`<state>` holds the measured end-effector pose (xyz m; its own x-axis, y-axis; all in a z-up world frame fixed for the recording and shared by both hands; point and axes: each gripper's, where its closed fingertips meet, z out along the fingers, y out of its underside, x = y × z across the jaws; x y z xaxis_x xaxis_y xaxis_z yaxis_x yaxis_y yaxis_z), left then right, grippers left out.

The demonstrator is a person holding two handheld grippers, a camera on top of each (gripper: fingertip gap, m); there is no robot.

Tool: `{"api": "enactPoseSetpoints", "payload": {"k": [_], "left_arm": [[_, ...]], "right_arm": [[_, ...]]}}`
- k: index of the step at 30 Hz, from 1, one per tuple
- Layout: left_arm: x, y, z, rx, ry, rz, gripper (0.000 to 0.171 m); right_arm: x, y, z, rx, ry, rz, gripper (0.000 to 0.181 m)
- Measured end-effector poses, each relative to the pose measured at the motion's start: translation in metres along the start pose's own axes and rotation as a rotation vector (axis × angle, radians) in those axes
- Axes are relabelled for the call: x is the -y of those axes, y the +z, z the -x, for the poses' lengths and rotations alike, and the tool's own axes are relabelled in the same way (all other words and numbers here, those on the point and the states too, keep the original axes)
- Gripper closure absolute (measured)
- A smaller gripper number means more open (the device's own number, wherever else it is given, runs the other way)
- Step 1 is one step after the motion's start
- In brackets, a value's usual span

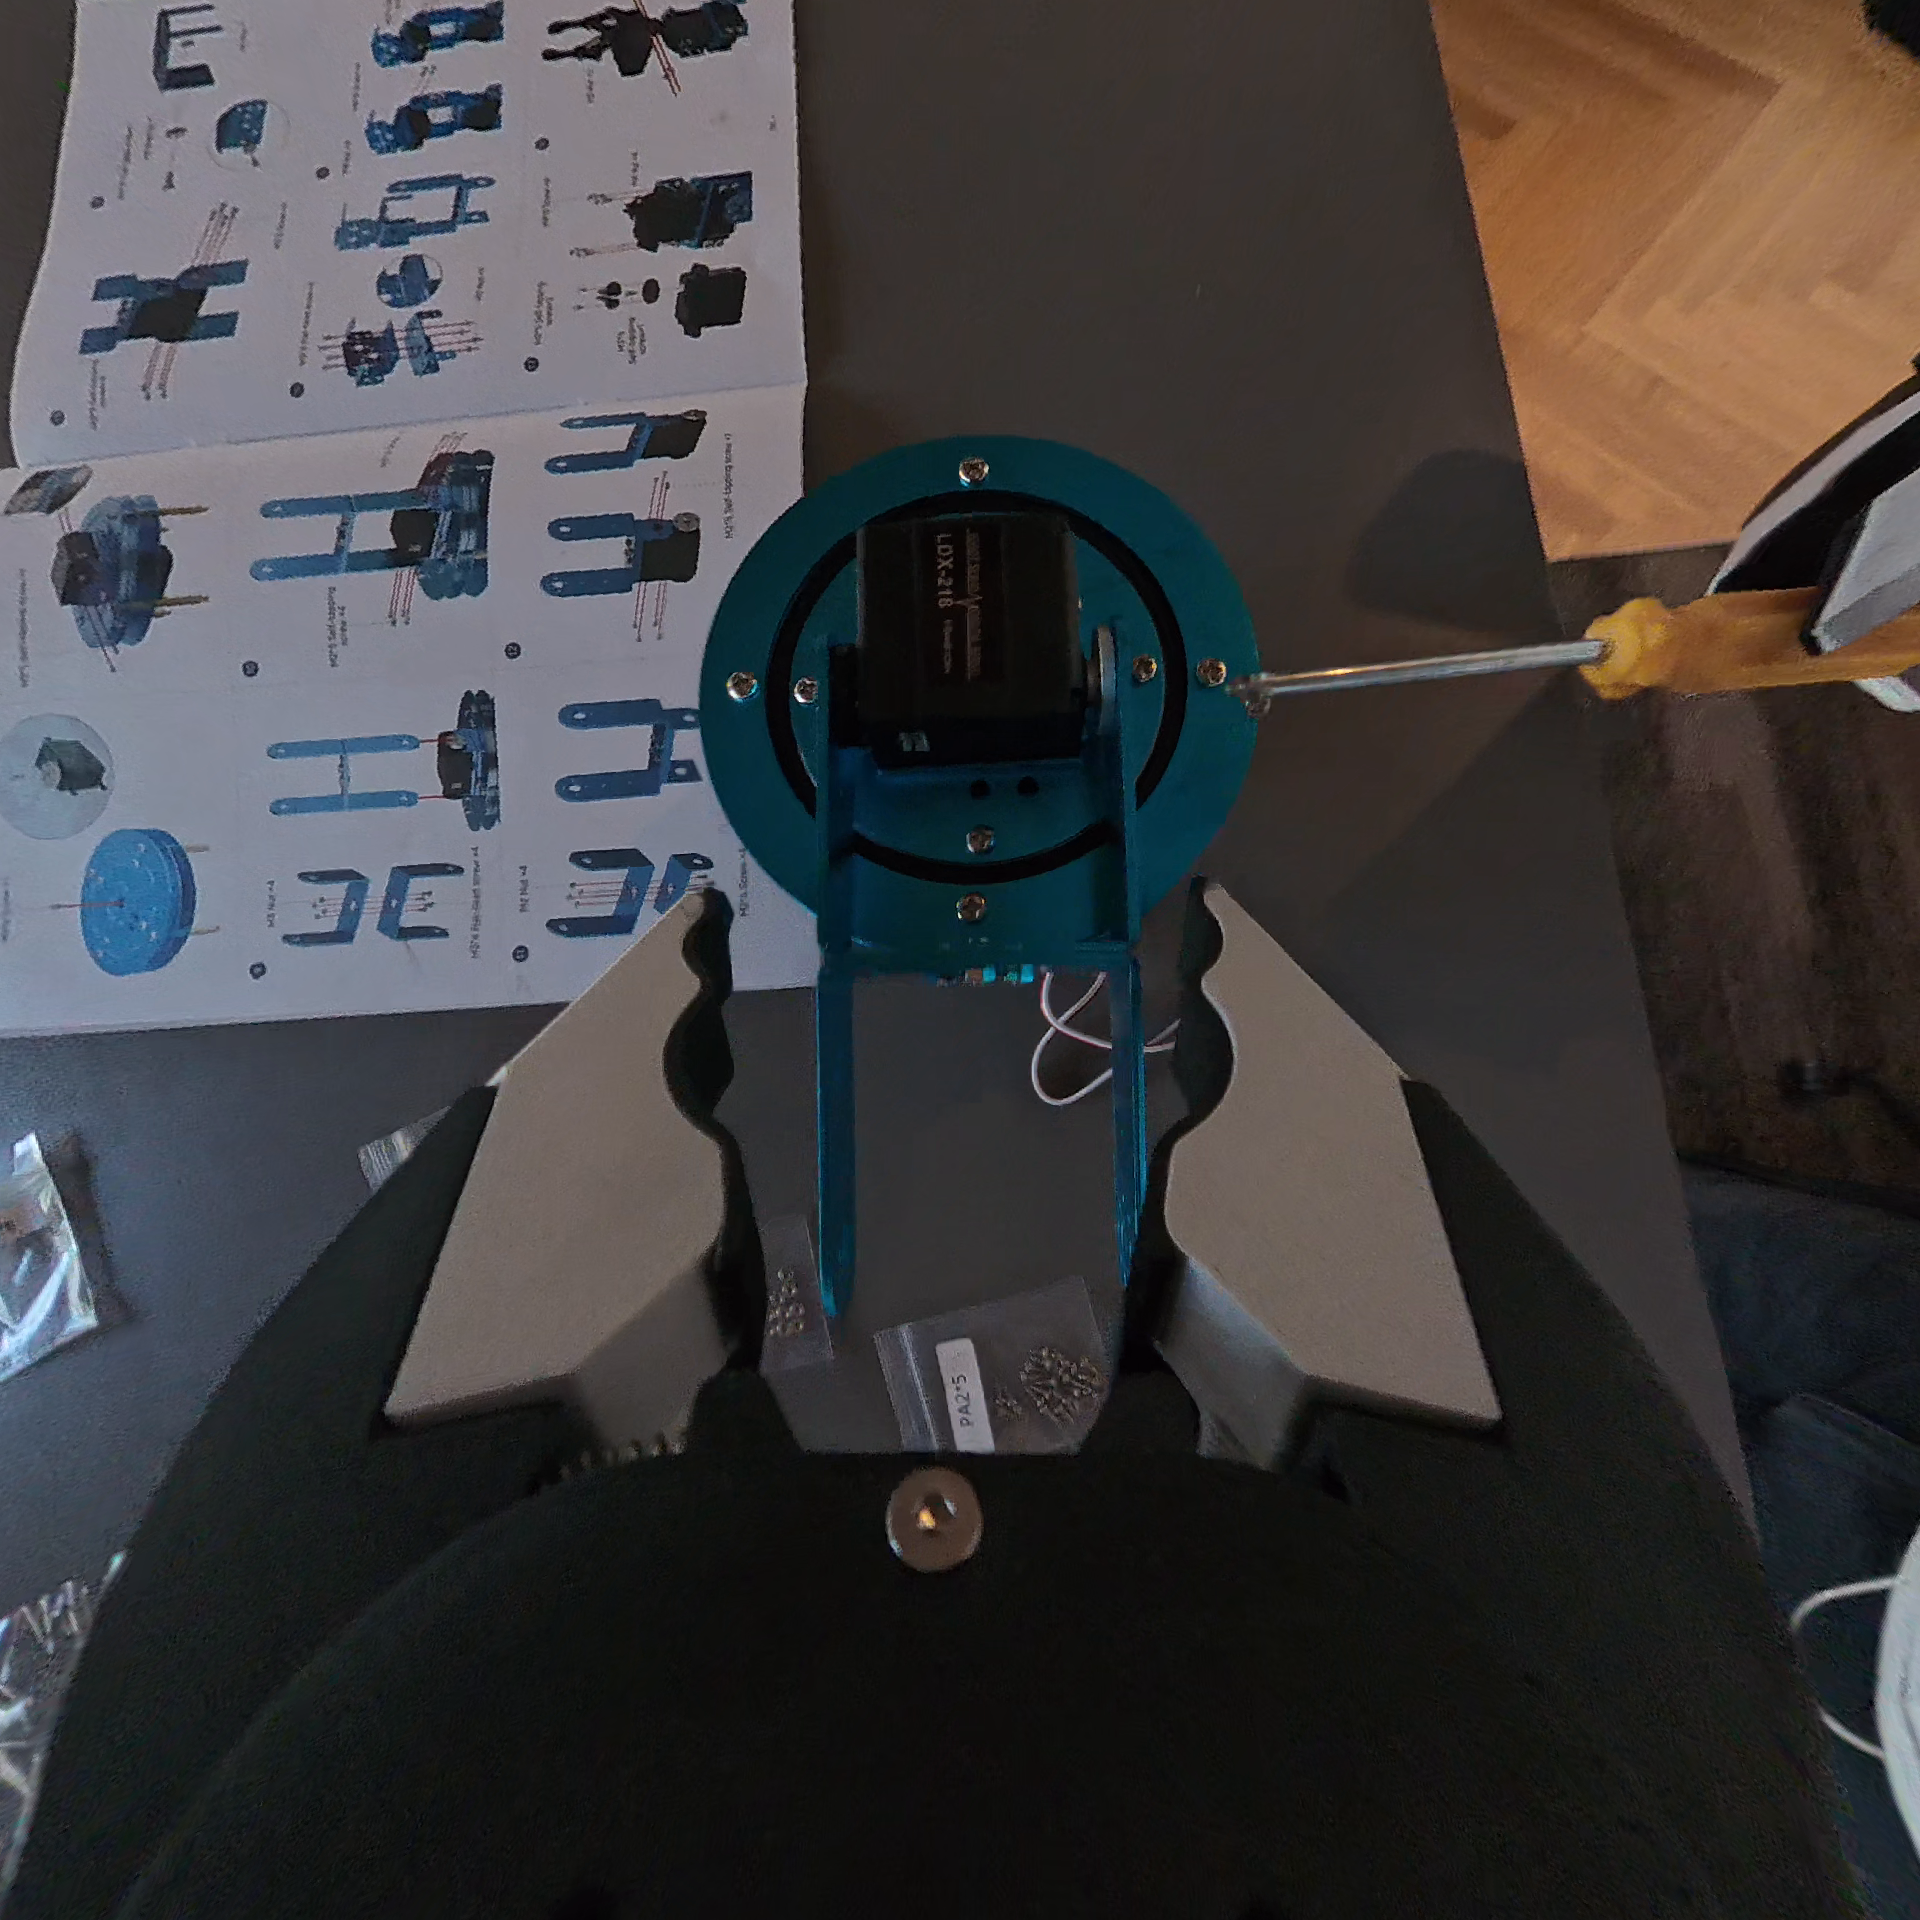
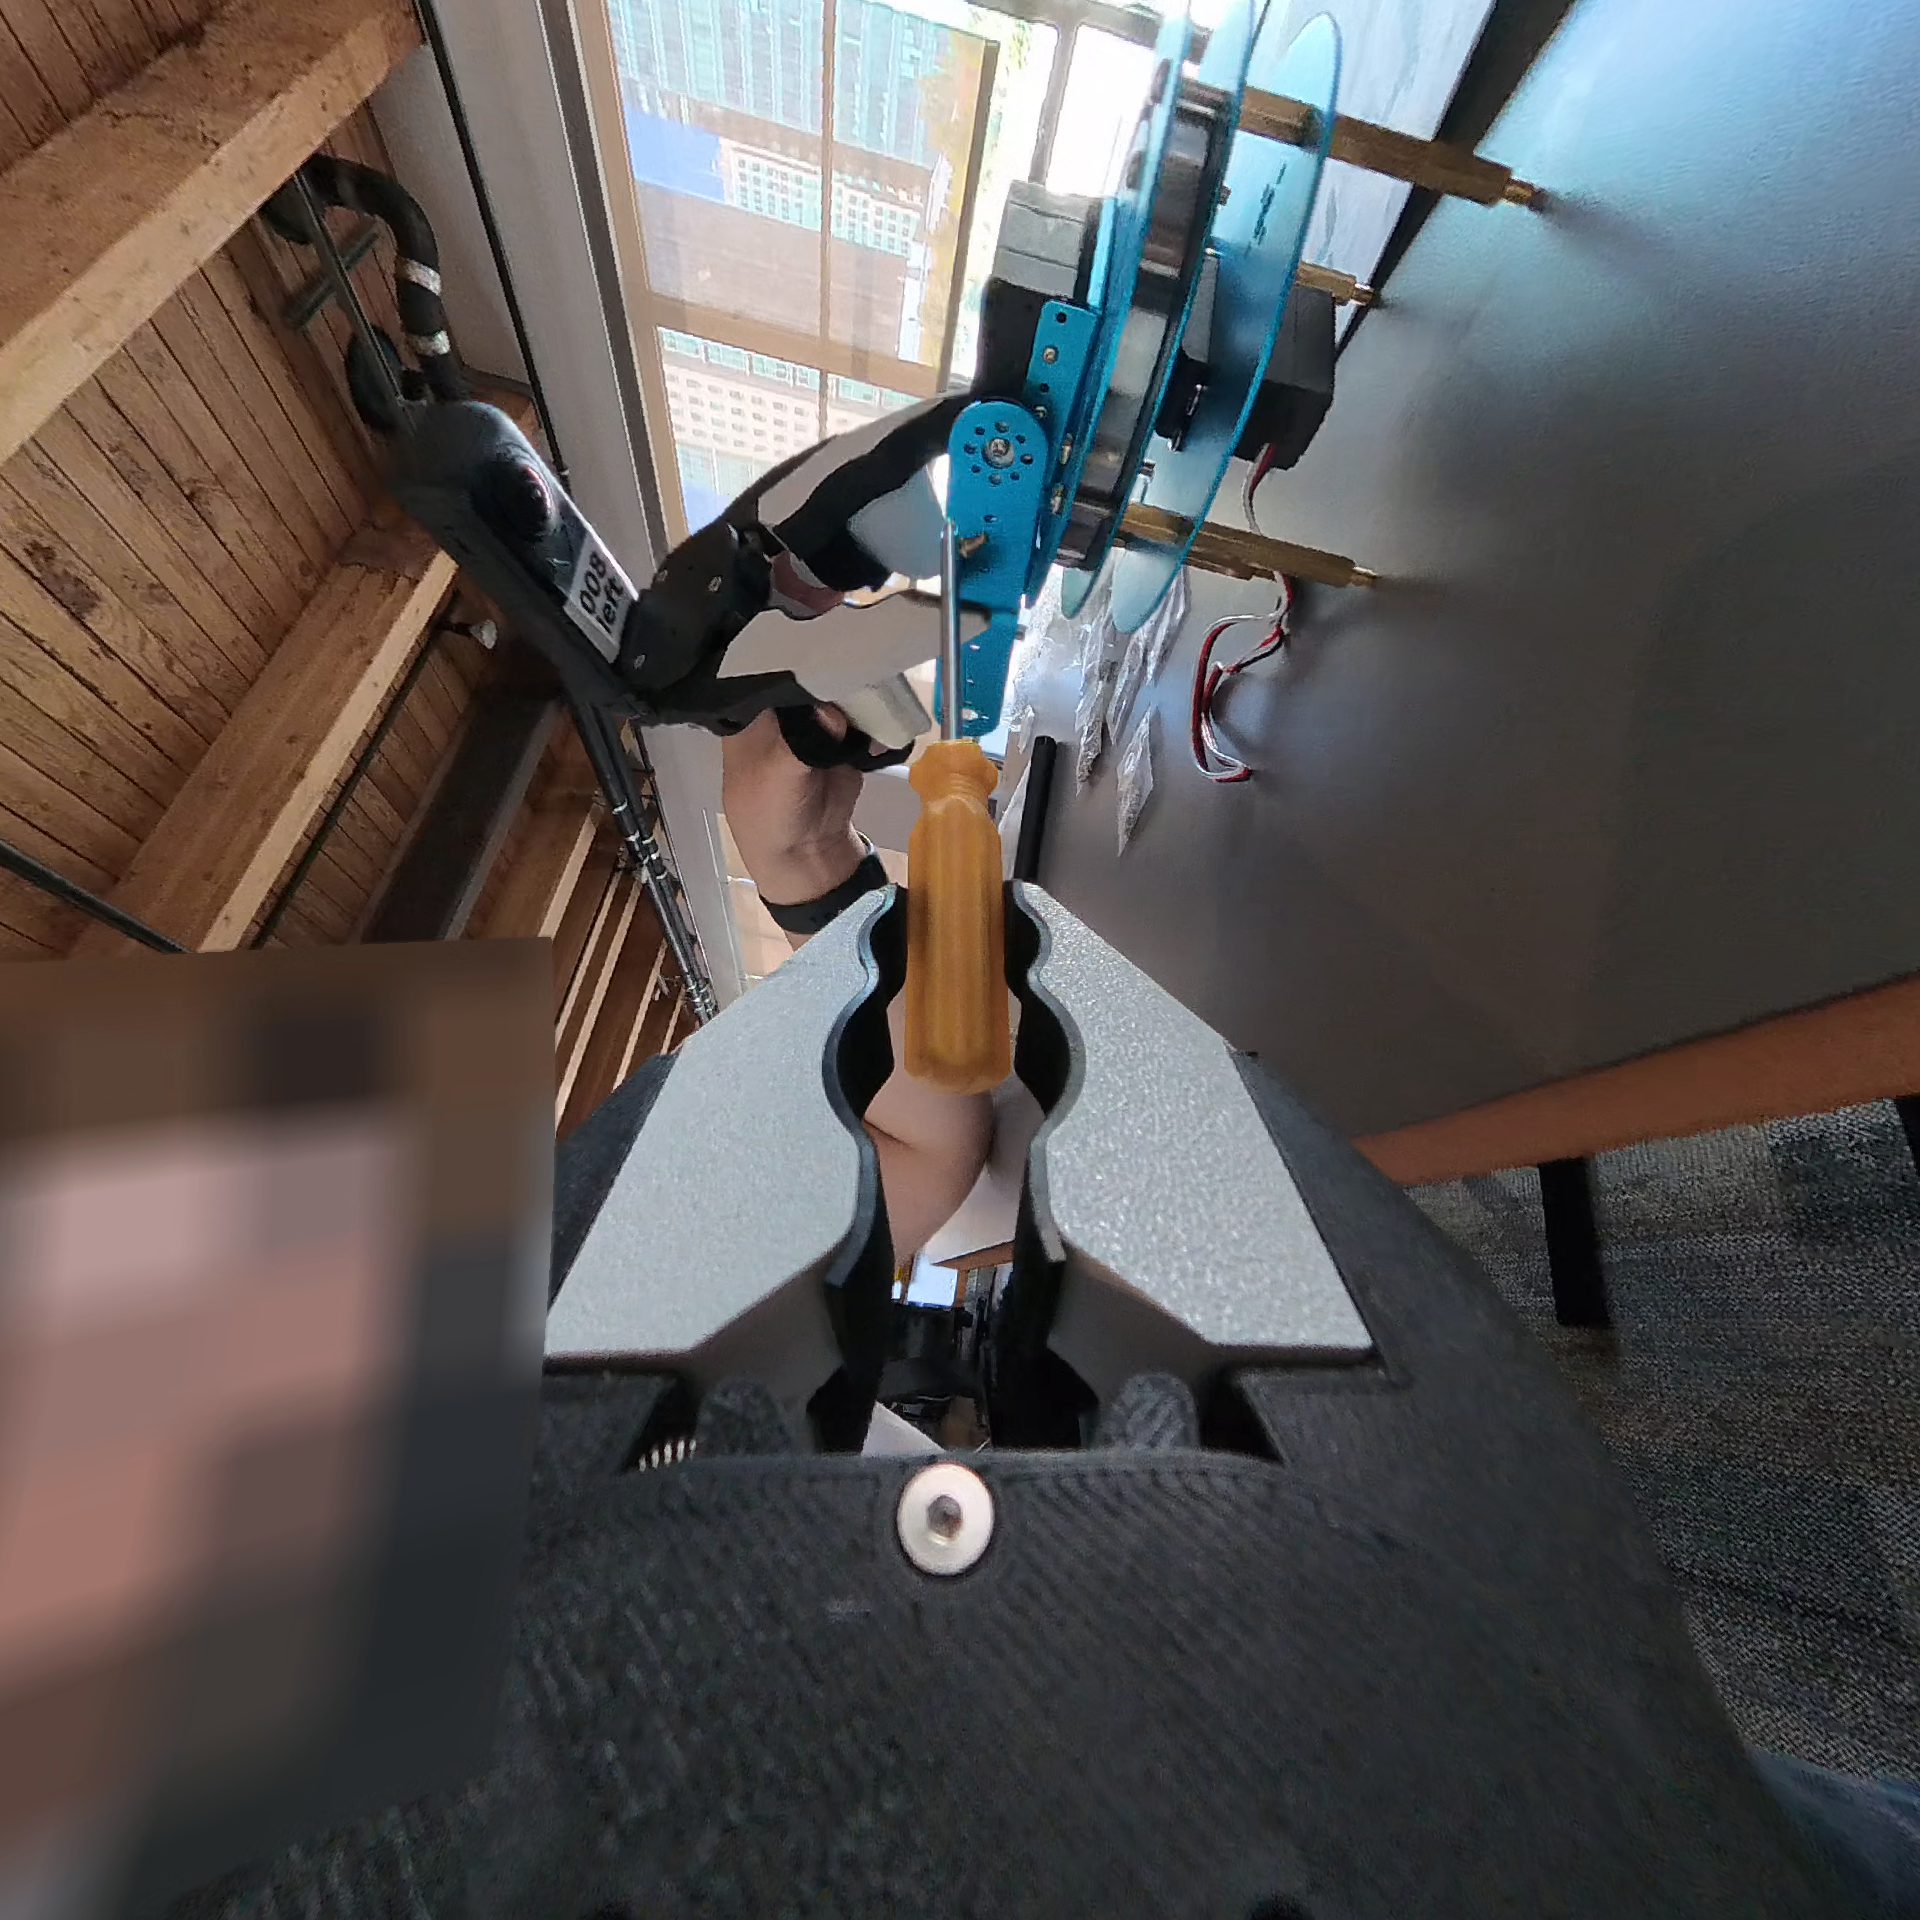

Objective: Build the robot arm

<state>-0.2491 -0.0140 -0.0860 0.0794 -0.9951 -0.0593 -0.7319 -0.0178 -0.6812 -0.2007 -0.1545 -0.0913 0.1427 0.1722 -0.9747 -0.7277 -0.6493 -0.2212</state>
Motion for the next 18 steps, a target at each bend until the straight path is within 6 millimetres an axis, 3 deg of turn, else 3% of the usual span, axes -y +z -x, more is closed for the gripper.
{"api": "enactPoseSetpoints", "payload": {"k": [3, 7, 9, 12, 15, 18], "left_arm": [[0.002, -0.029, -0.003, -0.039, -0.133, -0.109, 0.094], [-0.001, -0.071, -0.045, -0.275, -0.376, -0.291, 0.12], [-0.009, -0.08, -0.061, -0.288, -0.436, -0.365, 0.128], [-0.026, -0.077, -0.068, -0.121, -0.43, -0.425, 0.131], [-0.026, -0.072, -0.077, 0.032, -0.406, -0.524, 0.139], [-0.027, -0.071, -0.072, 0.237, -0.344, -0.515, 0.129]], "right_arm": [[0.004, 0.002, 0.009, 0.027, -0.02, 0.005, 0.165], [0.009, 0.009, 0.026, 0.073, -0.036, 0.056, 0.165], [0.009, 0.013, 0.031, 0.067, -0.05, 0.109, 0.165], [0.006, 0.018, 0.035, 0.05, -0.047, 0.21, 0.165], [-0.001, 0.018, 0.041, 0.046, -0.012, 0.324, 0.165], [-0.002, 0.015, 0.045, 0.059, 0.009, 0.395, 0.165]]}}
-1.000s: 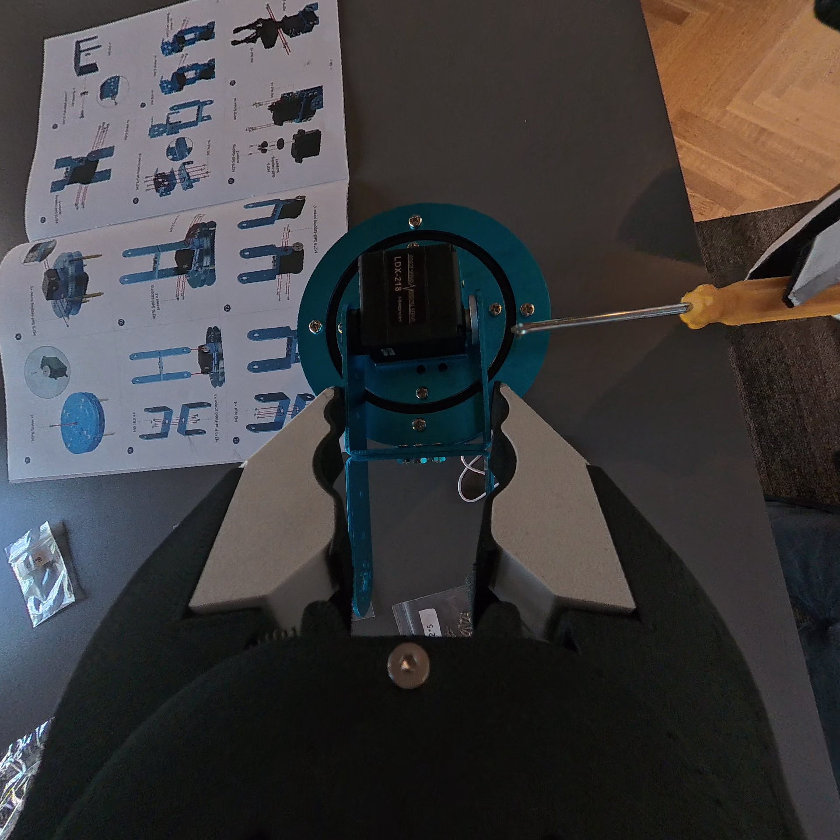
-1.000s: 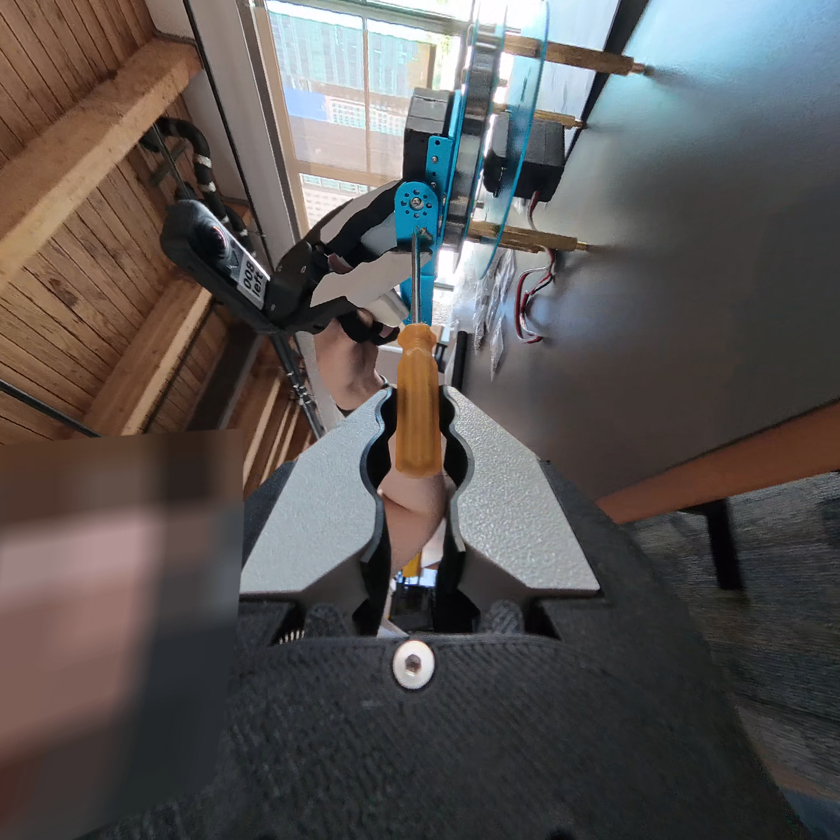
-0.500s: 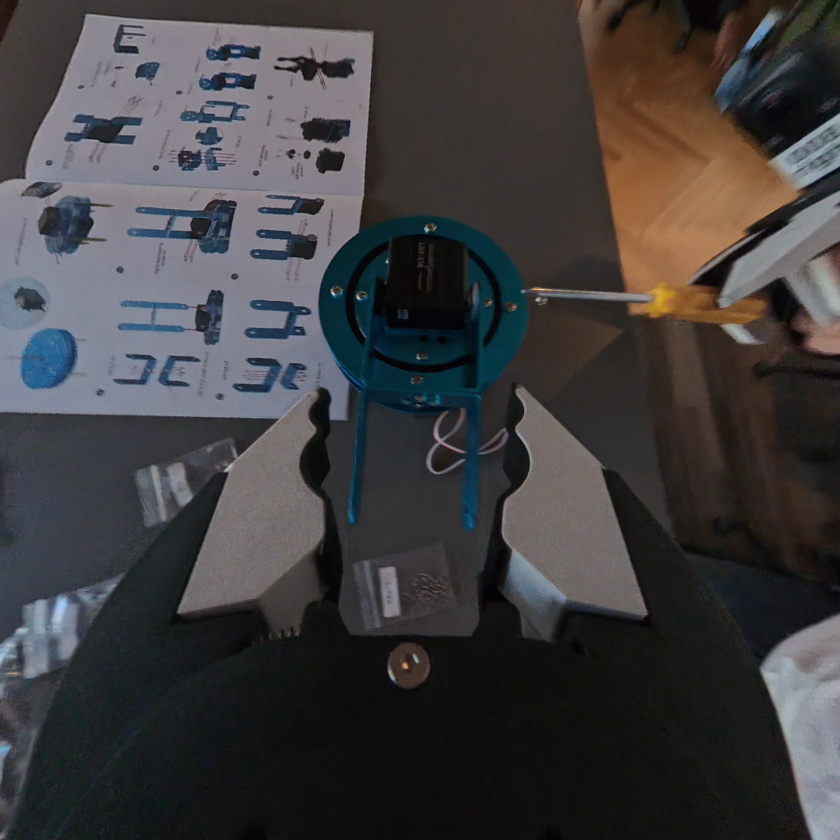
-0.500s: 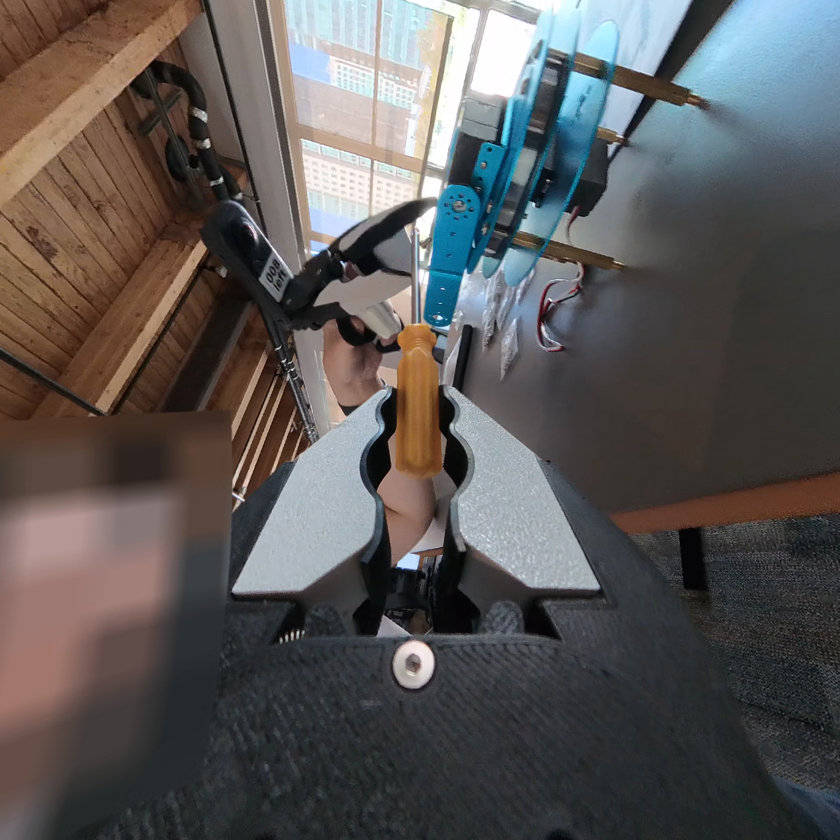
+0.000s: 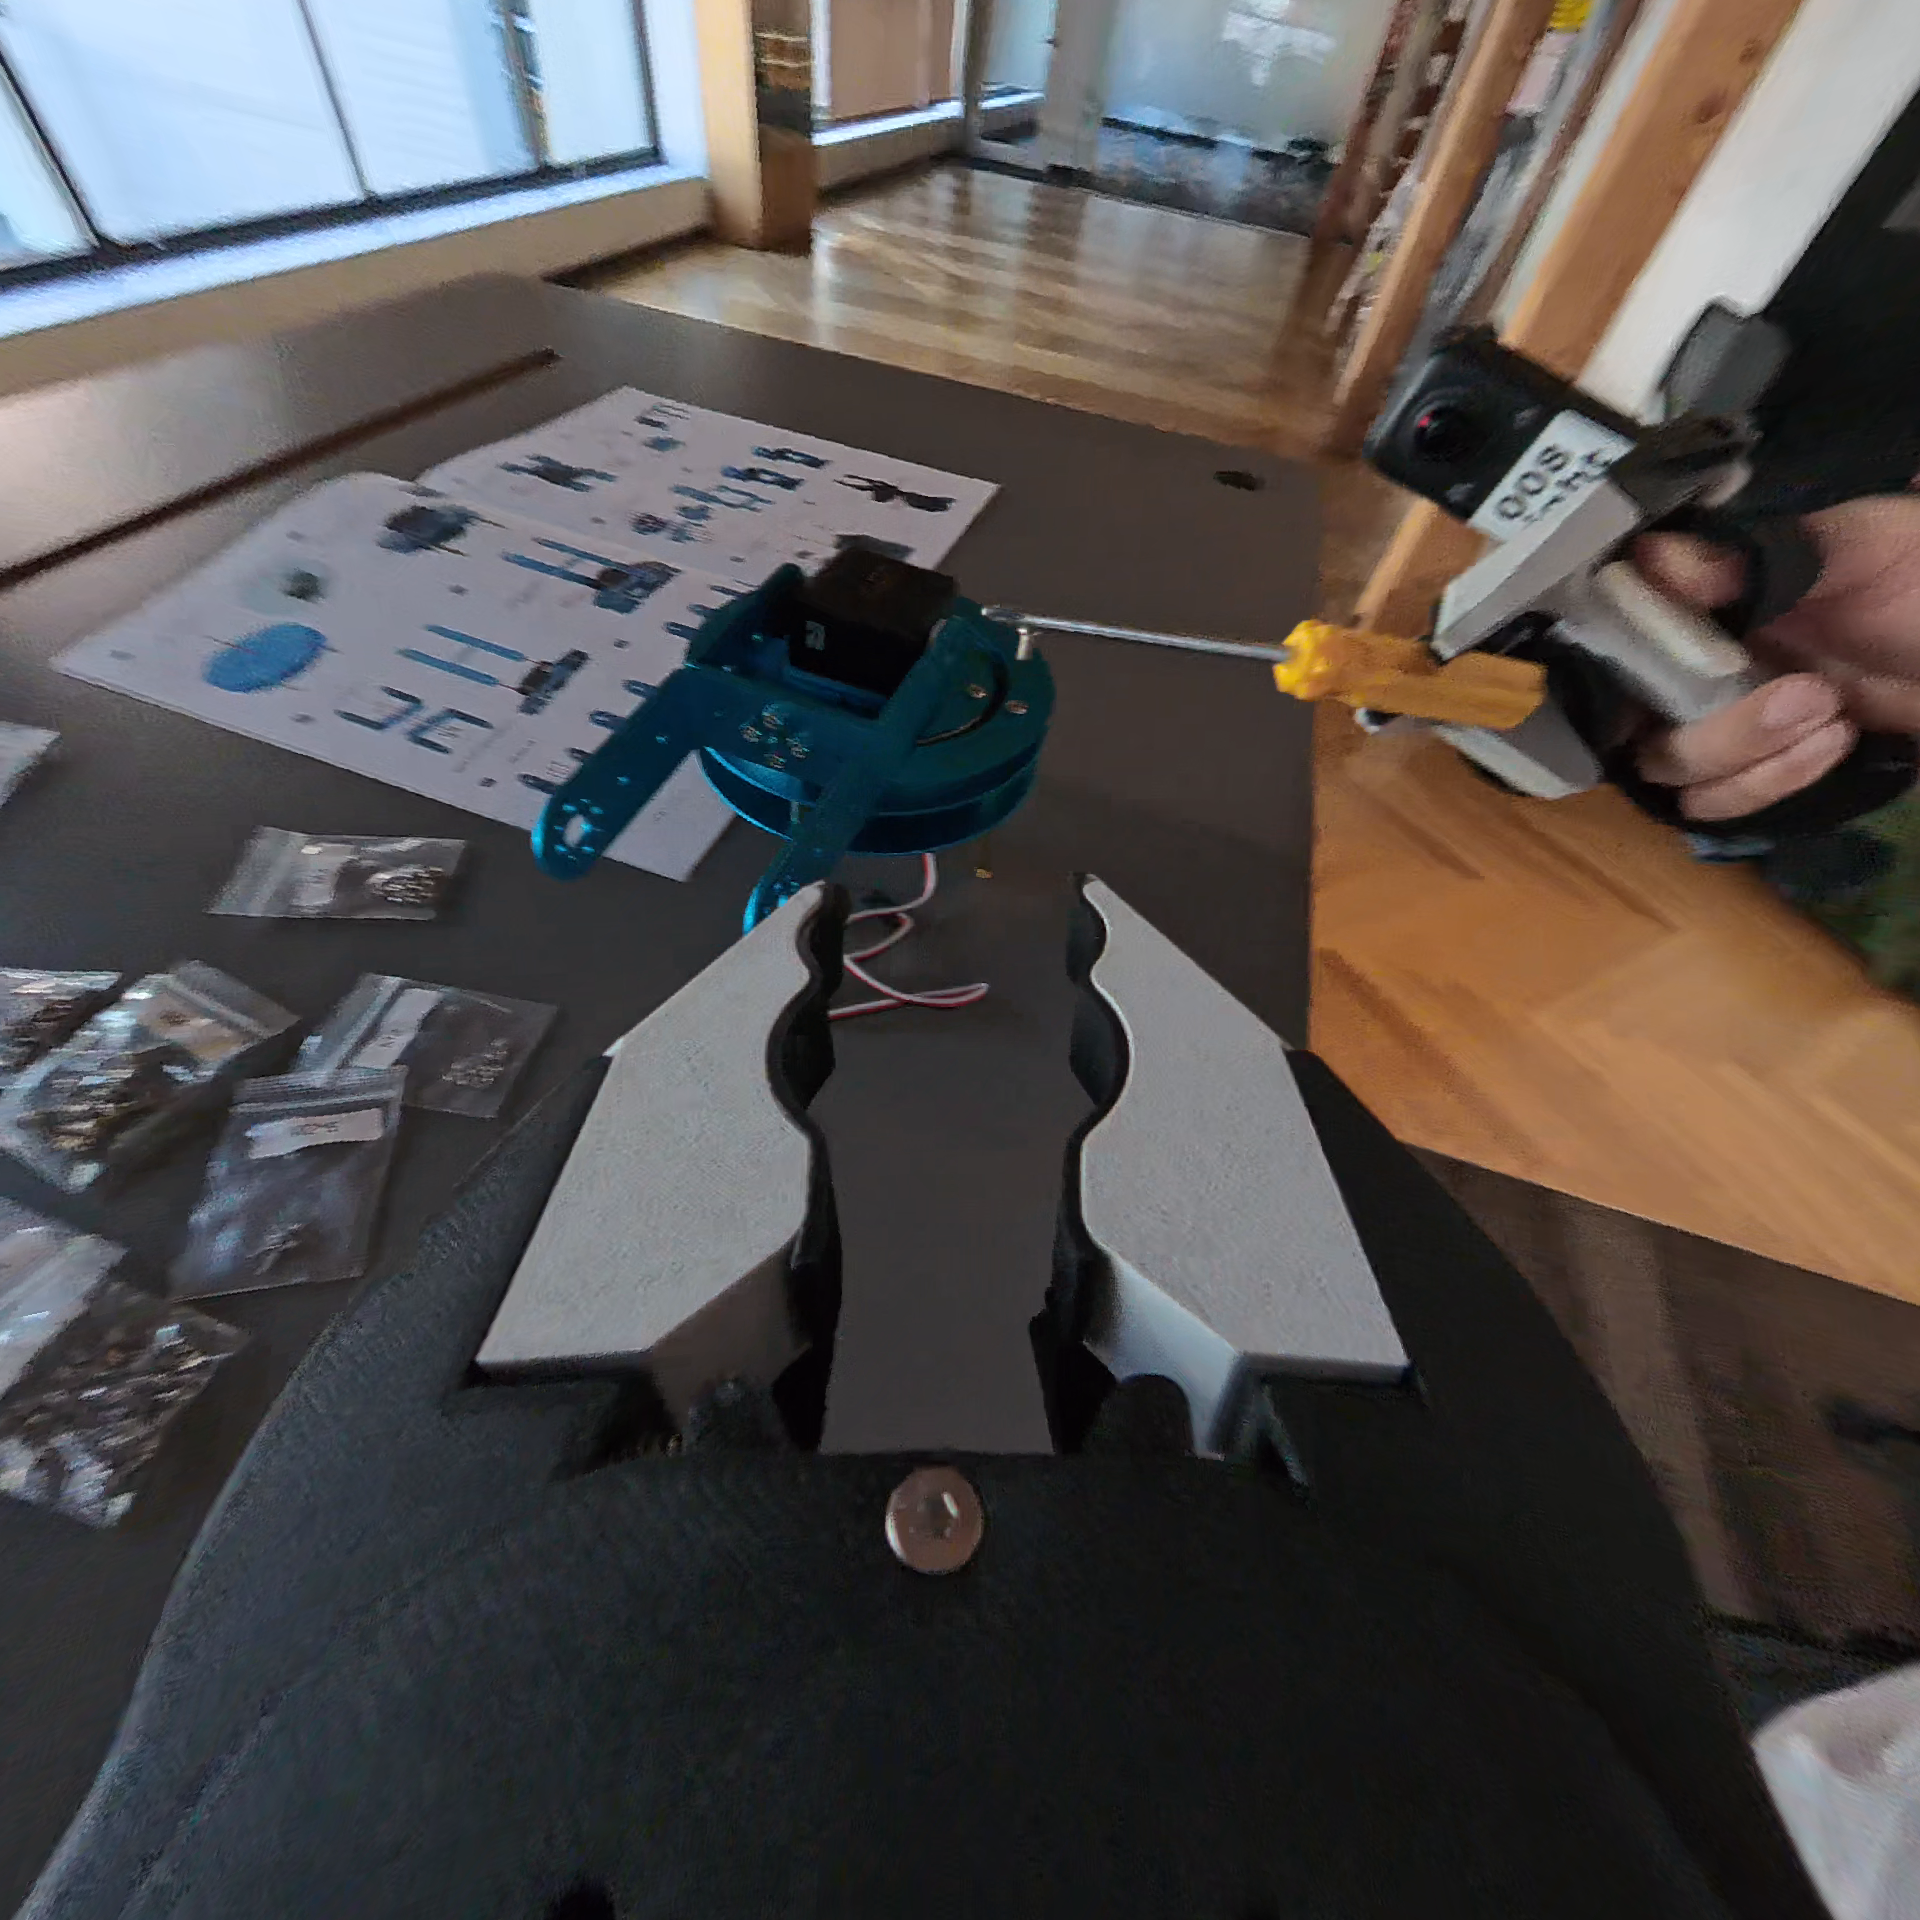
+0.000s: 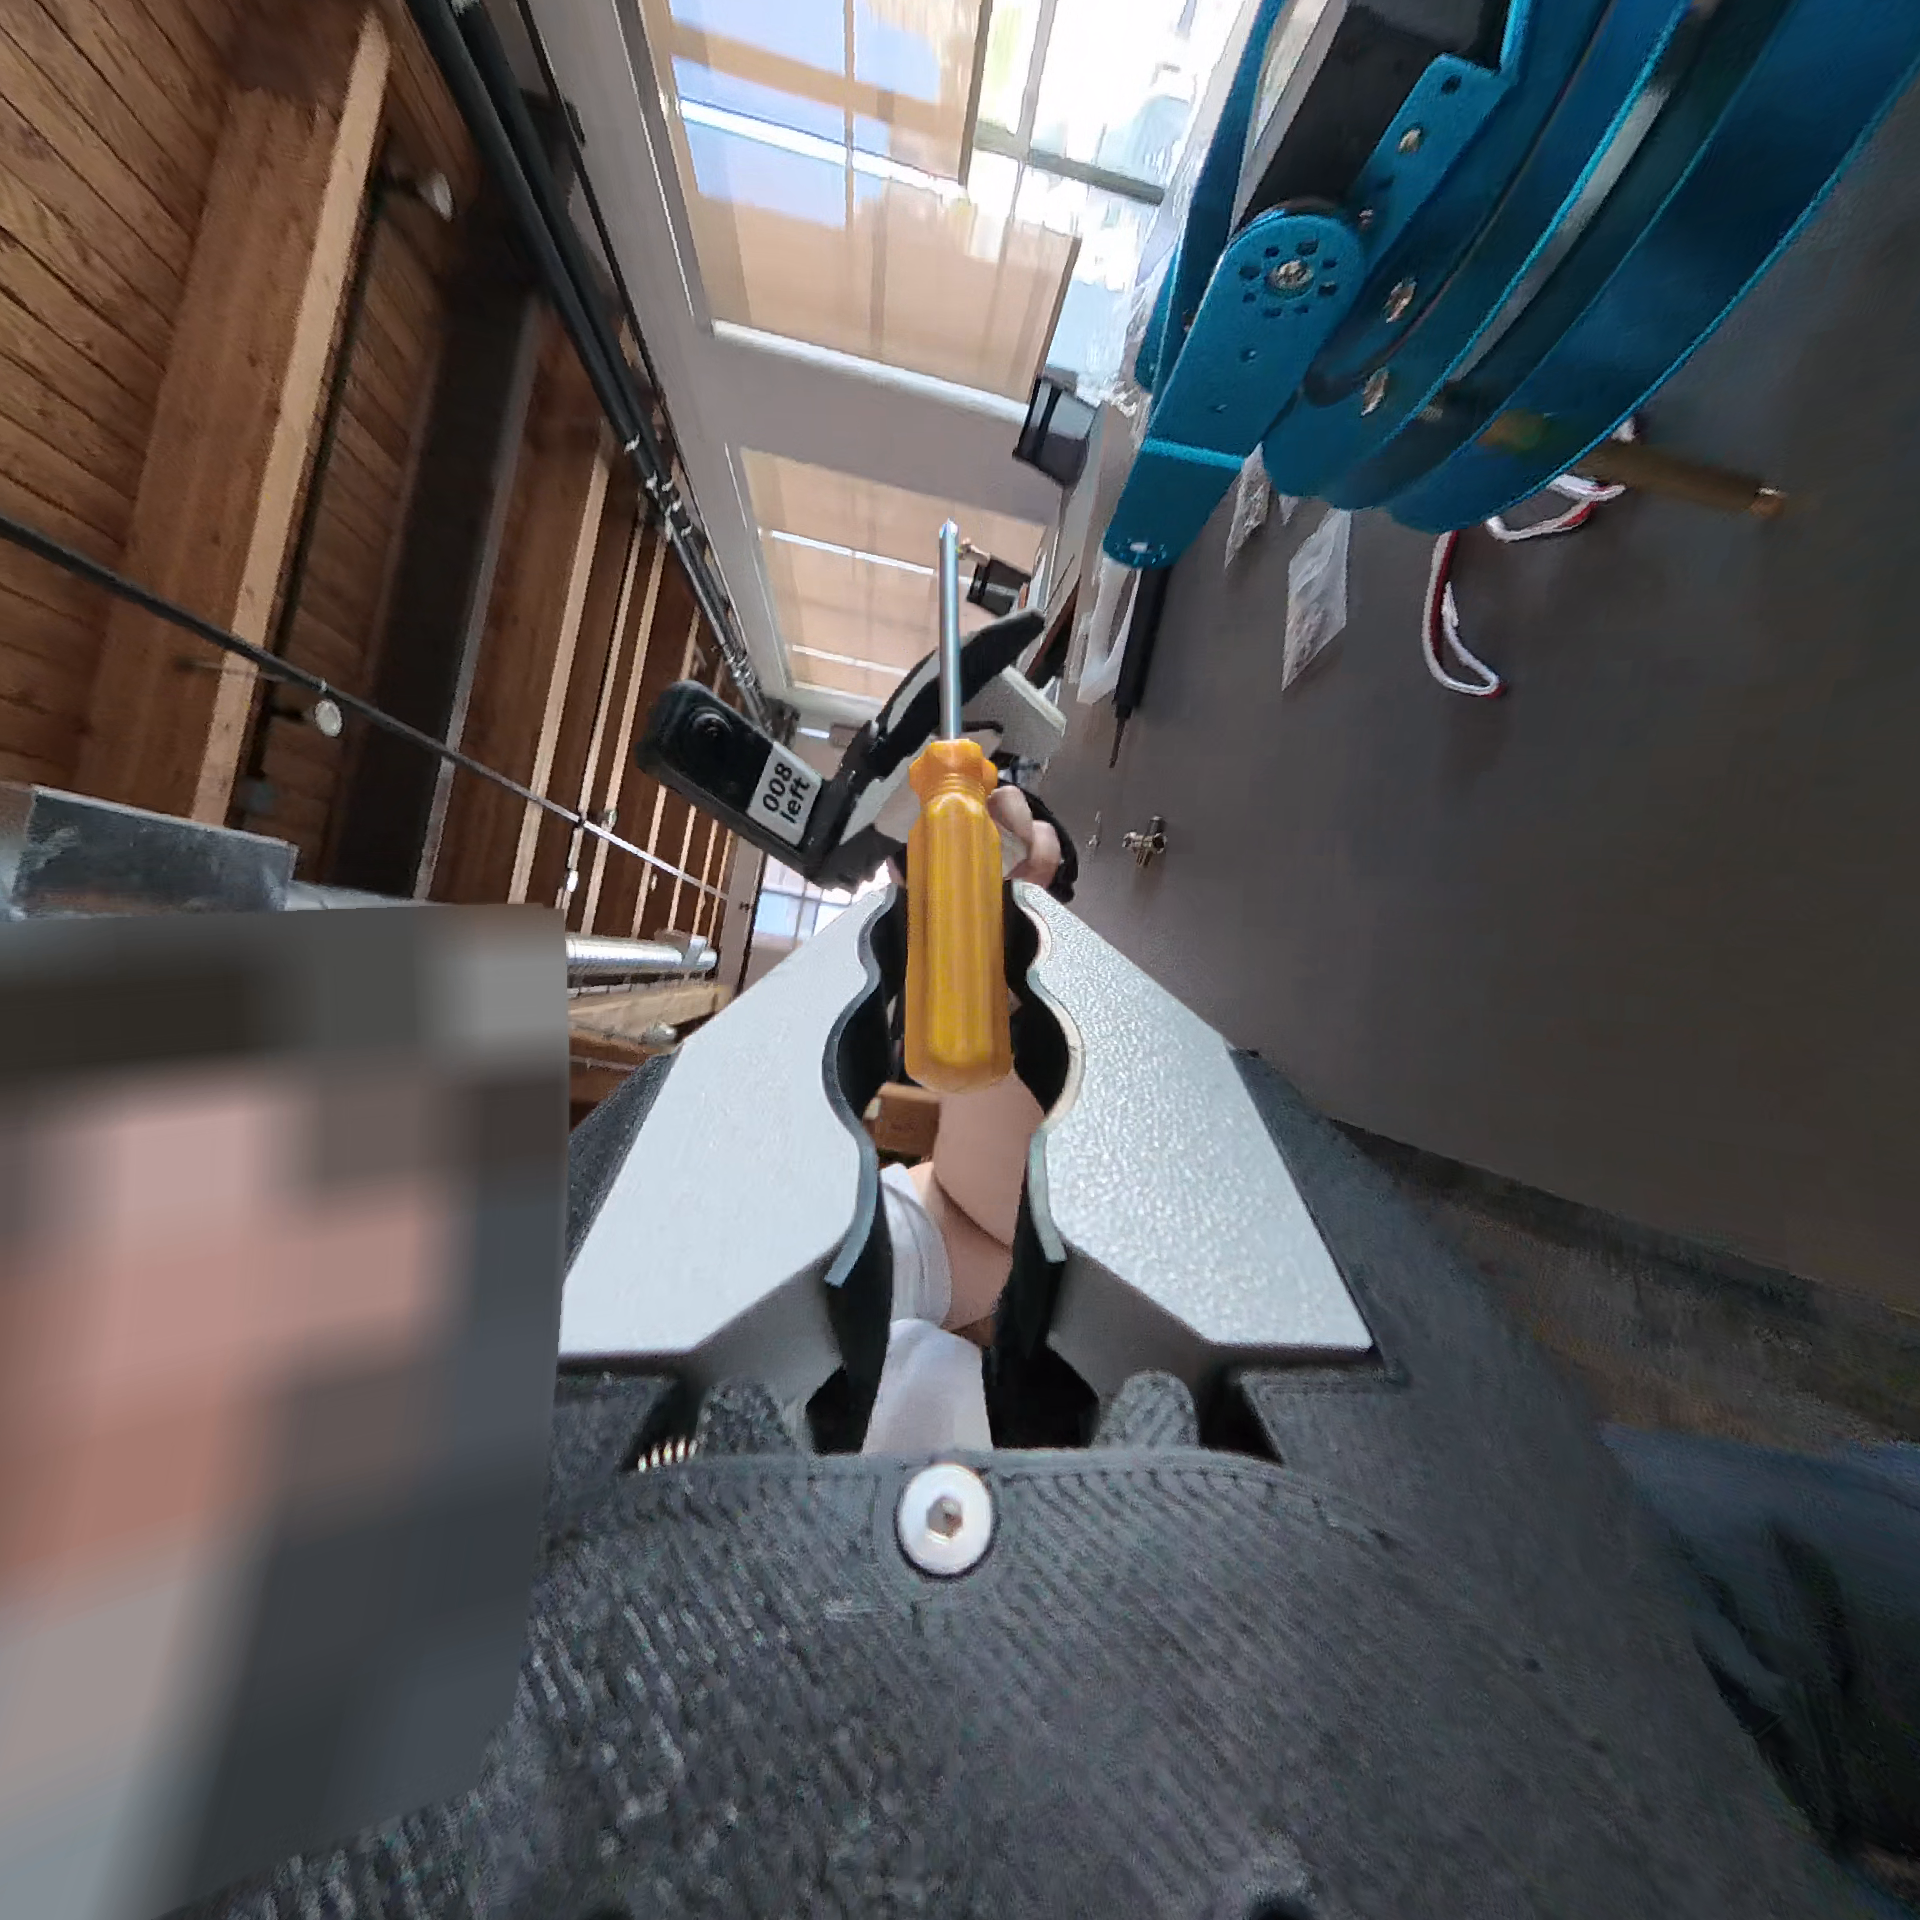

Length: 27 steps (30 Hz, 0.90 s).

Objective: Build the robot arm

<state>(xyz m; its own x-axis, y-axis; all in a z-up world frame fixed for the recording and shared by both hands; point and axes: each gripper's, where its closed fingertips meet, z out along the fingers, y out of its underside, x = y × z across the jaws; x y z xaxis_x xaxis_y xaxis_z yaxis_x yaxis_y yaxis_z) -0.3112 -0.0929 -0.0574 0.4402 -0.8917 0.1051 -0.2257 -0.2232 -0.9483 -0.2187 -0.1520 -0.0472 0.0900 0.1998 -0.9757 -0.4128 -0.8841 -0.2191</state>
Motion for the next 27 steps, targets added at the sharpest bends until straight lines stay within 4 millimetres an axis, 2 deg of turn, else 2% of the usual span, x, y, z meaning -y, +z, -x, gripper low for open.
{"api": "enactPoseSetpoints", "payload": {"k": [2, 6, 8, 11, 13, 15, 17, 20, 22, 27], "left_arm": [[0.008, -0.003, 0.007, 0.099, 0.081, 0.003, 0.12], [0.028, 0.001, 0.015, 0.154, 0.192, 0.001, 0.082], [0.032, 0.009, 0.018, 0.178, 0.227, 0.016, 0.076], [0.034, 0.017, -0.001, 0.168, 0.14, -0.042, 0.096], [0.029, 0.023, -0.015, 0.178, 0.122, -0.08, 0.098], [0.021, 0.033, -0.022, 0.239, 0.224, -0.078, 0.102], [0.015, 0.05, -0.03, 0.282, 0.384, -0.038, 0.114], [0.014, 0.081, -0.035, 0.352, 0.593, 0.004, 0.121], [0.007, 0.104, -0.037, 0.345, 0.617, 0.066, 0.123], [-0.011, 0.135, -0.022, 0.481, 0.751, 0.19, 0.129]], "right_arm": [[0.003, -0.003, 0.002, 0.021, 0.009, 0.013, 0.165], [0.011, -0.012, 0.006, 0.066, 0.011, 0.038, 0.165], [0.017, -0.019, 0.005, 0.067, -0.001, 0.032, 0.165], [0.029, -0.032, 0.001, 0.073, -0.01, 0.022, 0.165], [0.039, -0.039, -0.003, 0.072, -0.014, 0.012, 0.165], [0.047, -0.046, -0.008, 0.077, -0.008, 0.012, 0.165], [0.054, -0.052, -0.012, 0.085, 0.007, 0.024, 0.165], [0.064, -0.062, -0.017, 0.092, 0.021, 0.067, 0.165], [0.072, -0.072, -0.02, 0.089, 0.026, 0.102, 0.165], [0.091, -0.103, -0.039, 0.036, 0.004, 0.231, 0.165]]}}
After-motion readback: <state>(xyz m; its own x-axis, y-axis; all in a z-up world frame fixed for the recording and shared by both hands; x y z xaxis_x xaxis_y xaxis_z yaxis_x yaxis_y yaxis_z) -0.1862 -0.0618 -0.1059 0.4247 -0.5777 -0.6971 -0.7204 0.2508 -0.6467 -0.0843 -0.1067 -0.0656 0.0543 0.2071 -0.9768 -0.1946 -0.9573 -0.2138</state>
